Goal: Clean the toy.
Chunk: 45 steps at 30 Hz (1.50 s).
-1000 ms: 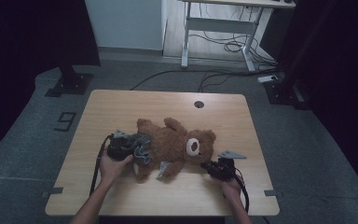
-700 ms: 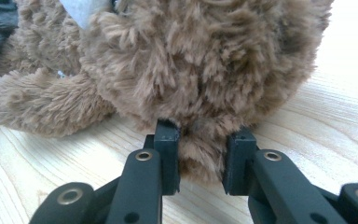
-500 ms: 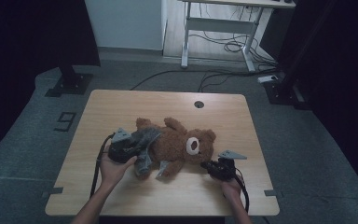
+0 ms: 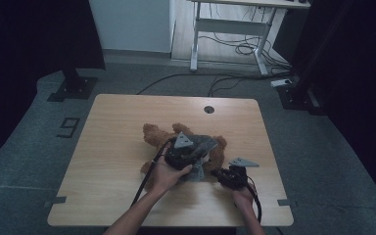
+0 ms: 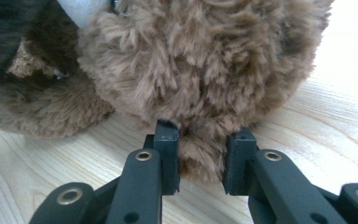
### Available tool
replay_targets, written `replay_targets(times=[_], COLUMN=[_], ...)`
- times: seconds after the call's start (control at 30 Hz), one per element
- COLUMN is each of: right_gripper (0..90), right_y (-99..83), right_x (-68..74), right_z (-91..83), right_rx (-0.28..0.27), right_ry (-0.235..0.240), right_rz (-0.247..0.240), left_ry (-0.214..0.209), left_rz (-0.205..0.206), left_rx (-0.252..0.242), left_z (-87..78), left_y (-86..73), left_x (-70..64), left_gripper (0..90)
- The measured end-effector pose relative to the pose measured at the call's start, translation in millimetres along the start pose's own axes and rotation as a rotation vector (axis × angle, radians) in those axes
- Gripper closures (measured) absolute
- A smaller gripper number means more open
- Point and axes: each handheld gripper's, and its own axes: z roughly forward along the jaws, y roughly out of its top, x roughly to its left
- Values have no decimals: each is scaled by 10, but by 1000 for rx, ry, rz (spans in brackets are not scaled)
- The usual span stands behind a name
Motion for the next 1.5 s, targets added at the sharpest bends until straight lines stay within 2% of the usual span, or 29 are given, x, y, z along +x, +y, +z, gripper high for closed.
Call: replay_targets(times=[0.03,0.07,0.1,0.17,0.2,0.23,0.27,0.3,0.33,0.43,0.47,0.57,0.6,0.67,0.73,0.8,0.93,1.03,1.17,1.27,1.37,1.5], right_gripper=[714,713,713,713,714,715,715,716,716,716,715,716,716,716,716,716,716,715,716,715,714,714], right_y=[-2,-5,-9,-10,-12,-14,-14,-14,-14,-15,-15,-17,-17,-16,-16,-14,-14,-16,-17,-17,-18,-19], right_x=[-3,-9,-26,-39,-37,-35,-35,-31,-28,-28,-27,-27,-27,-27,-26,-26,-33,-28,-27,-31,-34,-38], right_z=[1,3,5,4,6,11,13,16,18,16,16,20,21,19,19,21,23,22,23,24,22,22], right_rx=[1,4,4,6,10,13,13,13,13,14,14,11,11,12,11,11,12,15,17,15,15,12], right_ry=[-3,-10,-7,-2,-4,-5,-5,-3,-4,-4,-4,-3,-4,-4,-1,0,3,-2,-4,-3,-2,-2], right_rz=[0,2,11,16,12,9,9,11,11,14,14,17,18,16,16,14,15,14,15,14,10,8], left_ry=[7,-13,-15,29,30,17,-8,-15,-11,55,87,118,146,177,226,236,250,251,223,198,184,178], left_rz=[-5,-49,-66,-68,-89,-115,-158,-177,-179,-145,-150,-213,-238,-266,-272,-286,-275,-237,-184,-143,-109,-79], left_rx=[7,3,2,16,21,15,0,-12,-20,-39,-48,-52,-48,-35,-9,-2,4,-20,-53,-56,-37,23], left_z=[41,64,61,33,4,-21,-76,-126,-165,-325,-386,-487,-523,-548,-566,-586,-640,-709,-731,-651,-515,-262], left_y=[-7,-25,-39,-93,-145,-177,-222,-247,-262,-297,-315,-381,-430,-504,-596,-683,-679,-543,-276,-56,91,162], left_x=[25,83,120,218,311,372,463,515,544,640,710,930,1049,1171,1264,1319,1307,1211,1056,945,857,786], left_gripper=[751,750,750,751,751,752,752,753,753,752,752,752,751,751,750,751,751,751,751,750,749,747])
